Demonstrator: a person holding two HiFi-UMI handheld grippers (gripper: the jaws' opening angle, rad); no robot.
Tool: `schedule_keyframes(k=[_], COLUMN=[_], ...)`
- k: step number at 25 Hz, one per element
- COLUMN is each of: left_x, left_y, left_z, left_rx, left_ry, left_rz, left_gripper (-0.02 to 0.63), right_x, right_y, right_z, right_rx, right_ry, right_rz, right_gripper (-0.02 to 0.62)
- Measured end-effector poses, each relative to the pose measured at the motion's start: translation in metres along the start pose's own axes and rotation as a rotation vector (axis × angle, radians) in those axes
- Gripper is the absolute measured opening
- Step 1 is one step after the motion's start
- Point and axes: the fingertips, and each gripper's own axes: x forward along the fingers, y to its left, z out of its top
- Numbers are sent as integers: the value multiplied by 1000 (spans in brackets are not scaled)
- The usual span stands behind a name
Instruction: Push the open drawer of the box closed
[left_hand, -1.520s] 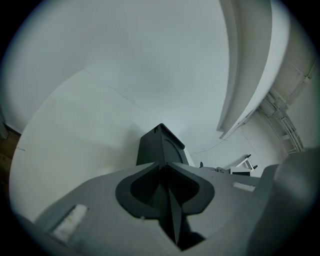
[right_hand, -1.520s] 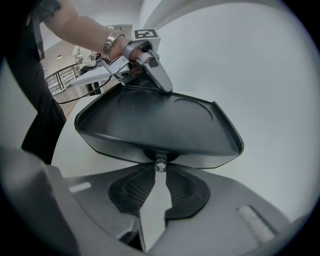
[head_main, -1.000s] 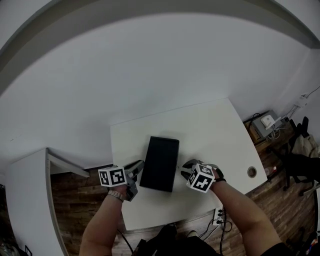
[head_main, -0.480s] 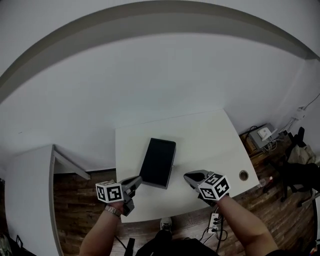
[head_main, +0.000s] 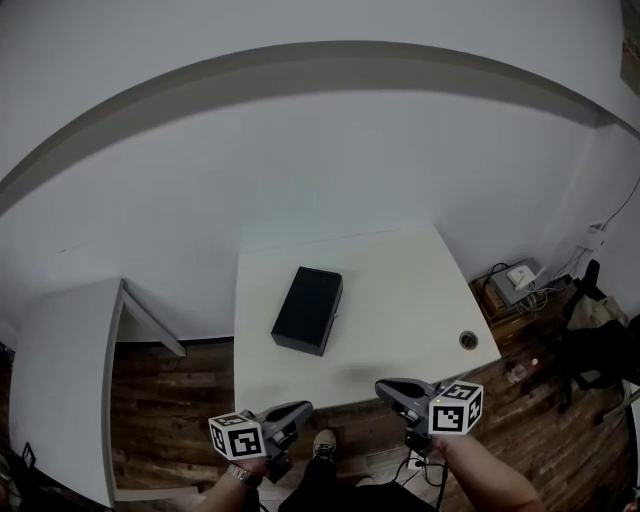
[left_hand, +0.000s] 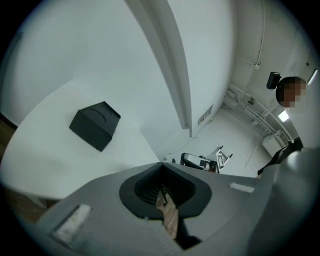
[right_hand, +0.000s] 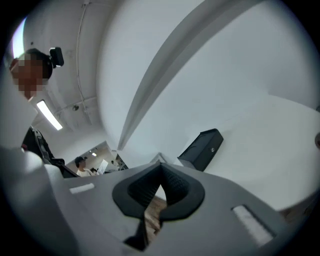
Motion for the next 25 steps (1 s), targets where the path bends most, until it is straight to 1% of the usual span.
schedule_keyframes(k=[3, 5, 8, 11, 16, 19, 22, 25], left_x=[-15, -25, -35, -39, -40, -41, -43, -44], left_y=[-37, -60, -80, -95, -111, -116, -115, -113], left_z=[-41, -65, -95, -116, -127, -124, -120, -125], left_rx=[-79, -115, -140, -149, -151, -130, -119, -155], left_ry=[-22, -21, -17, -3, 14, 27, 3, -23], left_rz=[-30, -39, -42, -55, -87, -93, -88, -83], left_gripper=[-2, 0, -2, 0, 0, 0, 0, 0], right_x=[-25, -38, -55, -69, -87, -91, -89, -89], right_y=[30, 50, 73, 88, 103, 112, 117, 122], right_z=[-24, -39, -57, -70, -82, -88, -93, -101], right_rx=[66, 99, 136, 180, 247, 260, 257, 257], right_ry=[-29, -35, -43, -61, -103, -113, -102, -81], right_rz=[53, 77, 102, 110, 107, 103, 113, 129], right_gripper=[3, 3, 3, 3, 3, 3, 3, 3])
